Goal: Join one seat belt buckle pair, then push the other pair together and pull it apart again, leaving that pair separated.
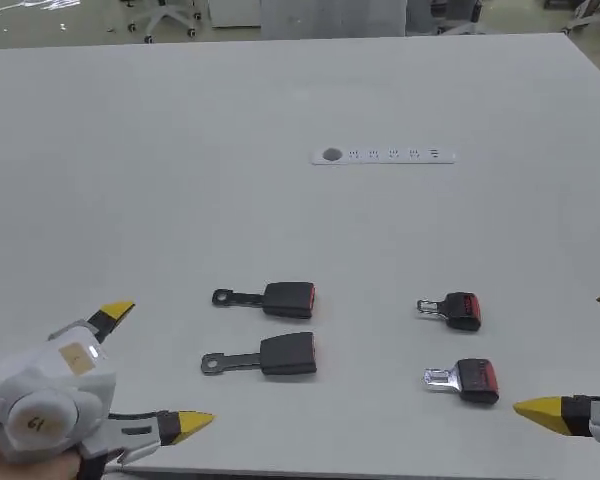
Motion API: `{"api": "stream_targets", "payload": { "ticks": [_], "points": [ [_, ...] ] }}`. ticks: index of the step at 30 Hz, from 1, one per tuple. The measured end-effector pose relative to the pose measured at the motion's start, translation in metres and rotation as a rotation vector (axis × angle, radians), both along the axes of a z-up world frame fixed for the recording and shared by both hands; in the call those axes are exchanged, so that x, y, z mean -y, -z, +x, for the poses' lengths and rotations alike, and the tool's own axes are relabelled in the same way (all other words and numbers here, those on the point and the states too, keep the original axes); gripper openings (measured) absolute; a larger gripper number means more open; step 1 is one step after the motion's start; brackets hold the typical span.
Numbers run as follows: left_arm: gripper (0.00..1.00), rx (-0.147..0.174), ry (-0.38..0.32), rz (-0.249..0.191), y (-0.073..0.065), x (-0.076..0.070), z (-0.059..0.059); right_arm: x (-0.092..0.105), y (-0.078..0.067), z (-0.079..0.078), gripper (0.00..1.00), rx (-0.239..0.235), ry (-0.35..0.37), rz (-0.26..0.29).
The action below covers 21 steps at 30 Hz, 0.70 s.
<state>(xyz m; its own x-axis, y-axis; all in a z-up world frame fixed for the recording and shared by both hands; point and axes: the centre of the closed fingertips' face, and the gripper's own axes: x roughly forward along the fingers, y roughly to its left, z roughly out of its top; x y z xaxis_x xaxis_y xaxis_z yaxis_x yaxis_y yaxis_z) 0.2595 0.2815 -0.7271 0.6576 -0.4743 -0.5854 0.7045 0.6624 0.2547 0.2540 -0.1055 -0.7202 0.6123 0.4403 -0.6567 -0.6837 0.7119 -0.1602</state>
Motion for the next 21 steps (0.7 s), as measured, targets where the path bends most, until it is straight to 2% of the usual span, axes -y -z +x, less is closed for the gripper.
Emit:
{"api": "stream_targets", "payload": {
  "ticks": [2,5,9,11,16,18,20,21],
  "points": [
    [0.99,-0.009,0.016,0.001,-0.001,0.004,0.002,0.001,-0.001,0.001,0.98,0.011,-0.002,-0.013],
    [1.0,-0.018,0.053,0.032,0.001,0.01,0.001,-0.001,-0.001,0.0,0.92,0.009,-0.022,-0.041],
    [1.0,-0.039,0.078,0.04,0.004,0.017,0.003,-0.008,-0.005,0.0,0.9,0.013,-0.045,-0.029],
    [1.0,-0.073,0.097,0.054,0.01,0.02,0.002,-0.01,-0.006,0.0,0.88,0.015,-0.058,-0.04],
    [0.95,-0.108,0.133,0.069,0.017,0.027,0.001,-0.009,-0.002,0.001,0.89,0.009,-0.089,-0.086],
    [0.92,-0.127,0.145,0.077,0.021,0.03,0.003,-0.011,0.002,0.001,0.85,-0.012,-0.105,-0.095],
    [0.91,-0.17,0.146,0.074,0.026,0.036,0.002,-0.011,0.005,0.005,0.85,-0.018,-0.102,-0.099],
    [0.93,-0.182,0.148,0.069,0.029,0.04,0.004,-0.013,0.008,0.006,0.86,-0.033,-0.099,-0.095]
  ]
}}
